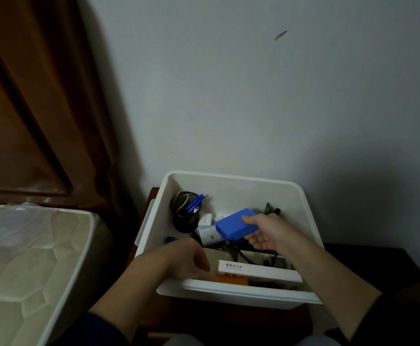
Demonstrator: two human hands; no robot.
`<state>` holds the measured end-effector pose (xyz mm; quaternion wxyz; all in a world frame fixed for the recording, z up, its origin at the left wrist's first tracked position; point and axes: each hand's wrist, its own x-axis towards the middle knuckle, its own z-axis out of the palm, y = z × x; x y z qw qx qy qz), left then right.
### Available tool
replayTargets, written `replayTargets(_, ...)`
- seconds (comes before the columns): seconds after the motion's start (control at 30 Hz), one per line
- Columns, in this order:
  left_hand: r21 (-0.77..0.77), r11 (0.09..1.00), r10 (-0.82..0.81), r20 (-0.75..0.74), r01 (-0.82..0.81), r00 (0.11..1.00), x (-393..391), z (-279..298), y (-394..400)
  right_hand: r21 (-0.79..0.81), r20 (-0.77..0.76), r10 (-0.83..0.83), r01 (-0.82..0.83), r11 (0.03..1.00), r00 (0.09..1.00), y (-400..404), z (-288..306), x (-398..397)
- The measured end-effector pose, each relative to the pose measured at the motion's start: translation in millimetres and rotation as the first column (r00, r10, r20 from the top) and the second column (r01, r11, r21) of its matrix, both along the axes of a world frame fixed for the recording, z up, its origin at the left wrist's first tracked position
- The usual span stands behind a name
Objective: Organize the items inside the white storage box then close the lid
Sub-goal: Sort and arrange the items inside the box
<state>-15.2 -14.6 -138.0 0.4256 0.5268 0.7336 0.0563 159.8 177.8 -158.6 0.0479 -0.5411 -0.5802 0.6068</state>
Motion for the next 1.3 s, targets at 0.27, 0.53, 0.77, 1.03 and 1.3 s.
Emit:
replayTargets(0.27,-0.019,0.996,-0.085,-0.037,0.085,0.996,-13,-4,0,-0.106,0.011,0.0,0.001,0.994,1.0,-3,-18,-41)
replayTargets(0.53,-0.028,0.989,-0.148,-0.043,0.147,0.988,-15,-6,5,-0.141,0.066,-0.018,0.027,0.99,0.998,8,-40,-68)
replayTargets(0.77,0.006,0.993,-0.119,-0.046,0.12,0.992,-15,-13,8,-0.135,0.108,0.052,-0.037,0.99,0.993,11,-42,-74)
replayTargets(1.03,0.015,0.983,-0.182,-0.081,0.184,0.98,-5,-11,12,-0.008,0.221,0.167,-0.169,0.986,0.961,16,-22,-61)
replayTargets(1.3,-0.088,0.965,-0.255,-0.107,0.246,0.961,3,3,22,0.247,0.167,0.463,-0.491,0.835,0.871,4,25,-16)
